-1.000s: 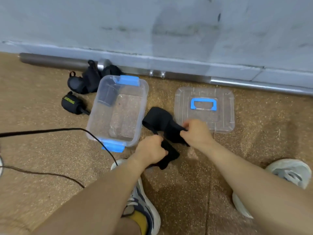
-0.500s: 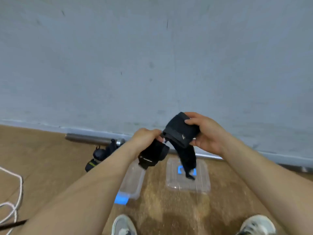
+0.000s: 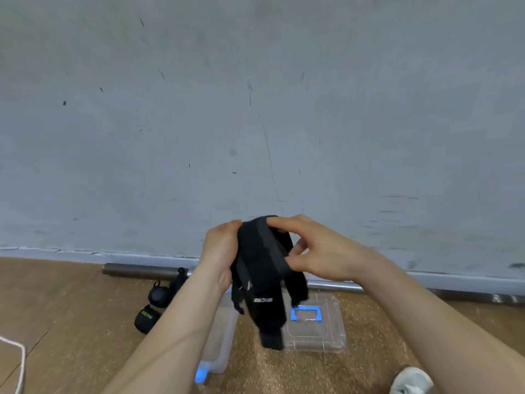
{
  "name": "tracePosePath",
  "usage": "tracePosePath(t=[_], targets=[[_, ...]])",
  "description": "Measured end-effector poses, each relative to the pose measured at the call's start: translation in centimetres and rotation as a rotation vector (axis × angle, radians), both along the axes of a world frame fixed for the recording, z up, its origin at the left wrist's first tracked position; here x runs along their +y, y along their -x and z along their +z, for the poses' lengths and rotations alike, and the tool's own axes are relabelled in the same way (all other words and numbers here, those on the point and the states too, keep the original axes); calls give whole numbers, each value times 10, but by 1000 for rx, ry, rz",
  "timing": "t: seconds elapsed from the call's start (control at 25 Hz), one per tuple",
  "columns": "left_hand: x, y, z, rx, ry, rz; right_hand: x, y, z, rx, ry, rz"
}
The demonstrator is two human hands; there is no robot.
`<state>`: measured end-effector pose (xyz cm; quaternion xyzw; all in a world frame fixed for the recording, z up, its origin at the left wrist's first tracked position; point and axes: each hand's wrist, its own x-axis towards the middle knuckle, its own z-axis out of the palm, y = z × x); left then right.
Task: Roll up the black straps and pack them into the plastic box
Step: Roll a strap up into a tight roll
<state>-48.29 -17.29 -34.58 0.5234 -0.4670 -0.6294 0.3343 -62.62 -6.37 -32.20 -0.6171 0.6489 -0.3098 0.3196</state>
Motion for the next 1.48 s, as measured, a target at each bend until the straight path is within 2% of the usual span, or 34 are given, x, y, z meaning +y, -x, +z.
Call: tracePosePath(t=[0.08,0.12,0.2,0.28,0.44,0.52,0.6,0.72,0.84,1.0,1.08,1.16,1.2,1.24,1.32,1.48], targets=[[4,2,4,-97,26,-58,-9,4,-8,305,175,-47],[6,3,4,-129,25,-94,-14,4,-11,353,252,-107],[8,4,6,-158,17,-130,-23,2,-15,315,351,-227],[5,2,7,-135,27,-127,-29,-3,-15,158,301,-287],[4,-7,4,-58,116,-149,-23,-1,0,-506,40,-395],[5,-8,2,-37,177,-146,-19,3,1,-552,-22,-330],[8,-11,5,44,201,-170,-18,3,-2,-587,54,-377],[13,-18,12,135,213,-286,-18,5,0,-873,129,-556],[22,-19,12,-67,405,-317,-21,13,1,-928,93,-617],[27,-18,8,-116,708,-353,-23,17,-2,-932,-58,-615],[28,-16,7,-228,765,-418,-27,21,-7,-867,-85,-639],[23,-21,9,-268,661,-425,-32,37,-13,-713,53,-802],[18,-26,9,-232,581,-421,-33,47,-15,-722,159,-934],[13,-32,9,-195,505,-446,-33,58,-17,-826,247,-1040],[5,-42,6,-228,426,-592,-32,70,-18,-1080,337,-1099],[4,-47,-7,-474,378,-914,-32,72,-26,-1356,202,-931]])
